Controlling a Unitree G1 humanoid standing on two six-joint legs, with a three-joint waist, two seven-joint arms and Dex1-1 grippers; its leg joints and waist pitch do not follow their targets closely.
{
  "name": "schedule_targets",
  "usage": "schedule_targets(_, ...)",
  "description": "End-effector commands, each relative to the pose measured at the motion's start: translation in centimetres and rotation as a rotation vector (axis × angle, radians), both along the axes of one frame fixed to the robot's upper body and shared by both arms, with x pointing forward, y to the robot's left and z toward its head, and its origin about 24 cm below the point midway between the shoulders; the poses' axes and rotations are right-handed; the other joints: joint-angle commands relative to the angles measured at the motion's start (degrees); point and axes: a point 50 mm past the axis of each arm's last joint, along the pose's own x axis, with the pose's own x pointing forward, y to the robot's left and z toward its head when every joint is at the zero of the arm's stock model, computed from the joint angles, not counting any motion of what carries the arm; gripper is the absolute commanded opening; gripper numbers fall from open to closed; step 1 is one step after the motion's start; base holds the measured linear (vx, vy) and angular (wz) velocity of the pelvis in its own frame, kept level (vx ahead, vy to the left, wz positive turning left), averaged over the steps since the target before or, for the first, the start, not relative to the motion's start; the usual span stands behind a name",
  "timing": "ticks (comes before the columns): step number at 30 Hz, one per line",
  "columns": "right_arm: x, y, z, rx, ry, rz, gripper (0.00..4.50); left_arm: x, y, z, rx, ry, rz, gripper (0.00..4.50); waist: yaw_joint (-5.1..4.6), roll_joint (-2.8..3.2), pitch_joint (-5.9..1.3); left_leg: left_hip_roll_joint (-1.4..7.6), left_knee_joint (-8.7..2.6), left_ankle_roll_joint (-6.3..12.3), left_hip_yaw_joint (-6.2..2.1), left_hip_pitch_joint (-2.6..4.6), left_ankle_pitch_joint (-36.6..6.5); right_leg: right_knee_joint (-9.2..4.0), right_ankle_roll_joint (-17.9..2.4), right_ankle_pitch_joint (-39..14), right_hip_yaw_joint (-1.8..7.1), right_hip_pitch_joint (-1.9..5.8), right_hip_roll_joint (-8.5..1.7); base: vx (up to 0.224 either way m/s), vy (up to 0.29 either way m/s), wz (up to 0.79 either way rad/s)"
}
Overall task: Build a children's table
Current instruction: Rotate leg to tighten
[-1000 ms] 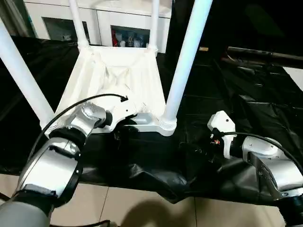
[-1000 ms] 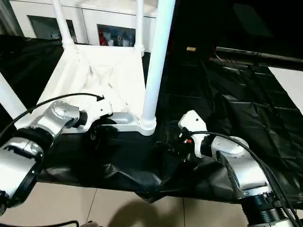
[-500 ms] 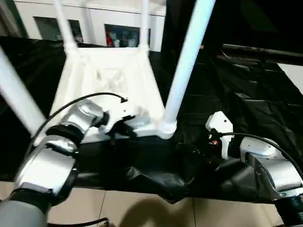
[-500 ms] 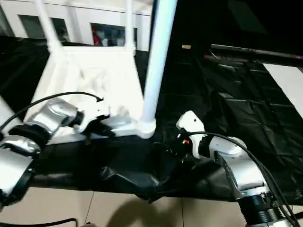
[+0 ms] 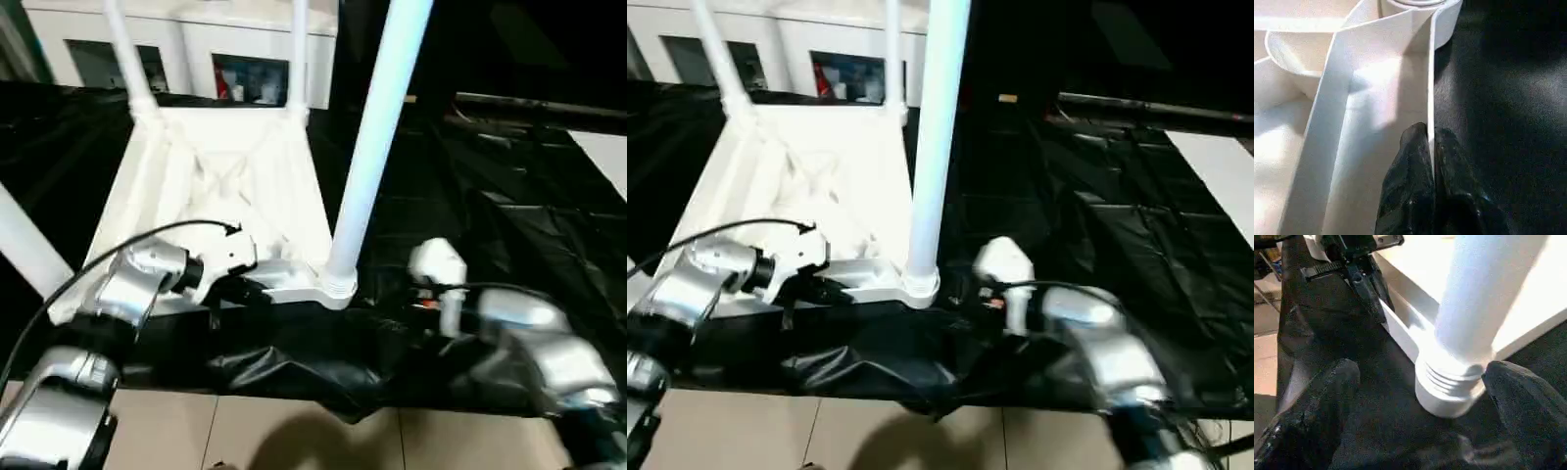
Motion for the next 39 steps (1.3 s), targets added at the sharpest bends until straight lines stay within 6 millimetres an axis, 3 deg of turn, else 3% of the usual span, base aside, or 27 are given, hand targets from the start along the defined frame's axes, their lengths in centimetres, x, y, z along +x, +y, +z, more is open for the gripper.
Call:
schedule_targets(1, 0.7, -0.1, 0.1, -0.028, -0.027, -0.015, 4.5, -1.0, 0.0, -1.2, -0.028, 0.069, 0.011, 0.01, 0.15, -0.22, -3.47, 1.67, -3.66, 2.59, -0.22, -0.03, -6.13, -3.99, -13.69, -2.84, 3.05, 2.74, -4.66, 0.0, 0.0, 0.0)
schedule_targets(5, 1.9, 0.5, -0.3, -0.022, -0.028, -0.045, 4.5, -1.7, -0.1, -1.0, -0.029, 0.08, 0.005, 0.01, 0.09, -0.34, -3.55, 1.57, -3.54, 3.31, -0.07, -0.02, -4.59, -3.77, -14.01, -0.09, 3.08, 2.74, -4.53, 0.0, 0.0, 0.0)
schedule_targets(8, 2.1, 0.6, -0.3, -0.019, -0.032, -0.047, 4.5, -1.9, -0.1, -1.0, -0.029, 0.082, 0.003, 0.01, -0.03, -0.19, -3.56, 1.58, -3.51, 3.68, -0.09, -0.05, -4.22, -3.62, -14.15, 0.62, 3.08, 2.76, -4.51, 0.0, 0.0, 0.0)
schedule_targets(13, 2.5, 1.0, -0.5, 0.006, -0.026, -0.03, 4.5, -2.4, -0.3, -0.8, -0.025, 0.094, -0.015, 0.01, -0.12, -0.5, -3.53, 1.52, -3.53, 4.0, -0.03, -0.08, -4.29, -3.69, -14.19, 0.39, 3.01, 2.75, -4.47, 0.0, 0.0, 0.0)
schedule_targets(21, 2.8, 1.3, -0.8, 0.029, -0.009, 0.011, 3.74, -2.4, -0.2, -0.4, -0.012, 0.081, -0.01, 0.0, -0.06, -0.26, -3.56, 1.53, -3.5, 4.17, -0.08, -0.06, -4.1, -3.6, -14.44, 1.14, 3.01, 2.76, -4.5, 0.0, 0.0, 0.0)
schedule_targets(31, 3.2, 1.8, -1.0, 0.041, -0.002, 0.056, 2.86, -2.3, -0.3, -0.3, -0.002, 0.078, -0.01, 0.0, -0.22, -0.51, -3.61, 1.49, -3.48, 4.33, -0.09, -0.15, -4.21, -3.56, -14.85, 1.5, 2.98, 2.89, -4.5, 0.0, 0.0, 0.0)
schedule_targets(39, 3.3, 1.8, -1.4, 0.044, 0.011, 0.073, 2.59, -2.4, -0.2, -0.3, 0.005, 0.085, -0.013, 0.0, -0.31, -0.34, -3.63, 1.57, -3.51, 4.23, -0.1, 0.0, -4.71, -3.58, -15.12, 0.95, 2.94, 2.72, -4.5, 0.0, 0.0, 0.0)
